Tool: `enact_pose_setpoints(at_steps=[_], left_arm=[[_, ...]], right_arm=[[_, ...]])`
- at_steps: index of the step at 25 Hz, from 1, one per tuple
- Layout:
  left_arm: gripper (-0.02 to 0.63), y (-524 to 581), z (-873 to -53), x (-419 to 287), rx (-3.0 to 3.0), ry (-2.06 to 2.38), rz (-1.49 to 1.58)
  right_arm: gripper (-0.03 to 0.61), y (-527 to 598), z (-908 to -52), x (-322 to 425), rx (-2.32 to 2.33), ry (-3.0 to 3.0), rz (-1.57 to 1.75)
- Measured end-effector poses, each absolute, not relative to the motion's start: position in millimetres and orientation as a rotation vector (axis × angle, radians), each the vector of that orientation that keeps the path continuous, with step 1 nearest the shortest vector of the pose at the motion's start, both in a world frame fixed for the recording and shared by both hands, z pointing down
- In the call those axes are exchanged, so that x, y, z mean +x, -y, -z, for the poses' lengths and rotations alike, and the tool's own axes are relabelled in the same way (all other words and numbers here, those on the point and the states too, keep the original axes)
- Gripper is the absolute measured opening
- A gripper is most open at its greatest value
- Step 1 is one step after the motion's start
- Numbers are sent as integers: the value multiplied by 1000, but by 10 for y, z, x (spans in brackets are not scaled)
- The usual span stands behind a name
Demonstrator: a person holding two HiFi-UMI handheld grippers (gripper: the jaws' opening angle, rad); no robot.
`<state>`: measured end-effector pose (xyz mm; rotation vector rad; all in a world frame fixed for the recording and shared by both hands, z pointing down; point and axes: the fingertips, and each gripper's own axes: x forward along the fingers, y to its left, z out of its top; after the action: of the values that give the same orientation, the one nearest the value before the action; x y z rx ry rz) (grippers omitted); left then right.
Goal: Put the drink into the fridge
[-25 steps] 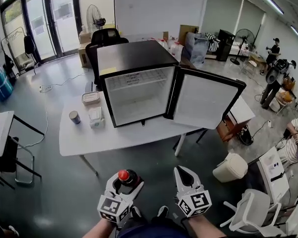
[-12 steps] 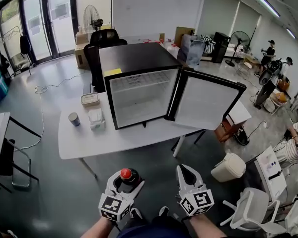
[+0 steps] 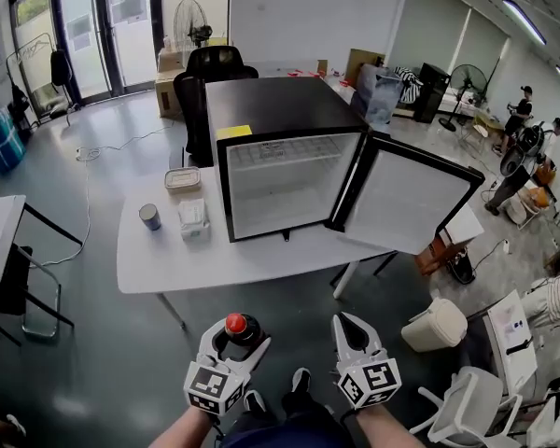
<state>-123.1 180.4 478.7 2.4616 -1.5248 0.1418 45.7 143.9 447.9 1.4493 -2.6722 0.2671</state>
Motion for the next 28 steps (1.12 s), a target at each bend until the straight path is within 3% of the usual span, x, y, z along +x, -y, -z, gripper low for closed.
enact_pose_setpoints(at_steps=[28], left_arm=[[318,-784,-4774,-901,2149,1872,-167]], right_arm=[[6,-58,-4498,771,1063,2880,-352]])
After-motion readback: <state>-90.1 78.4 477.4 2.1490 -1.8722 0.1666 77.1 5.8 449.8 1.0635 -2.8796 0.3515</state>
